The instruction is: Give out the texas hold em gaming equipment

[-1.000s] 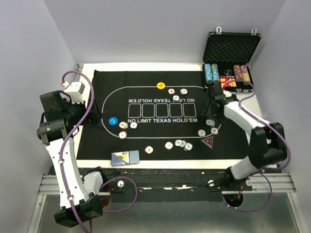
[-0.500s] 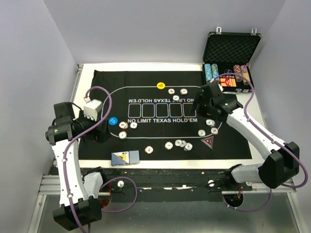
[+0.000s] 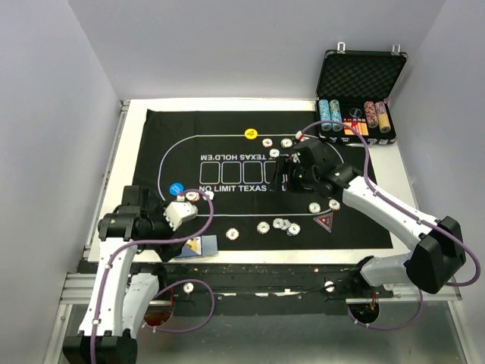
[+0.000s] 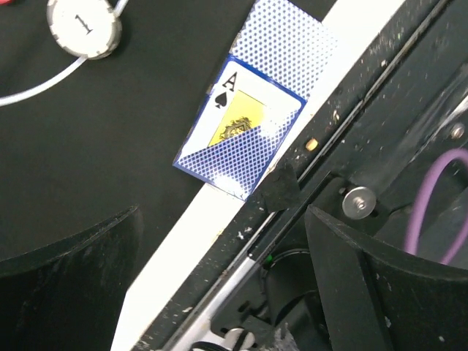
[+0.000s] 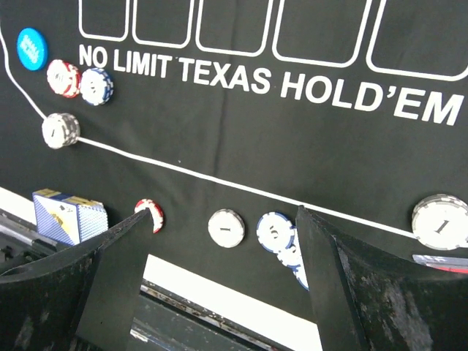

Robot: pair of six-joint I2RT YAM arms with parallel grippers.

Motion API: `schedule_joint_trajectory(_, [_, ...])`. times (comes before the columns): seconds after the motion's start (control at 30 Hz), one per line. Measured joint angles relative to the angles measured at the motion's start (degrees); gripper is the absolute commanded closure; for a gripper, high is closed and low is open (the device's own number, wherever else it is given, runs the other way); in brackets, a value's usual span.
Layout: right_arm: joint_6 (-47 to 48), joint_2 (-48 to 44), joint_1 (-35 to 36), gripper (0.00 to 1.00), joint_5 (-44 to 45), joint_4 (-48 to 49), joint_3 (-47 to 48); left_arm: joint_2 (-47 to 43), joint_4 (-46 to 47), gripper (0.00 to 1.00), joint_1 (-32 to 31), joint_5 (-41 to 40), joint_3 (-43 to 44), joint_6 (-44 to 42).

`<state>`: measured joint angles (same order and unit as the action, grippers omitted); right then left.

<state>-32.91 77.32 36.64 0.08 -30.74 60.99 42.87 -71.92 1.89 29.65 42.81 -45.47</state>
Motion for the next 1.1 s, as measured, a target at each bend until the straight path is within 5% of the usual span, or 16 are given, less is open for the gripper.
schedule_joint_trajectory(0.33, [1.55, -1.86, 0.0, 0.13, -4.55, 3.28, -1.88, 2.27, 5.55, 0.01, -8.98, -4.46, -5.27, -9.55])
schedule_joint_trajectory(0.7, [1.97, -1.88, 0.0, 0.12, -4.72, 3.26, -1.86, 8.68, 12.83, 0.01, -22.34, -8.94, -9.6, -10.73])
schedule_joint_trajectory(1.1, [2.64, -1.86, 0.0, 0.12, -4.63, 3.23, -0.81, 8.76, 19.52, 0.01, -26.45, -12.35, -14.71, -10.62])
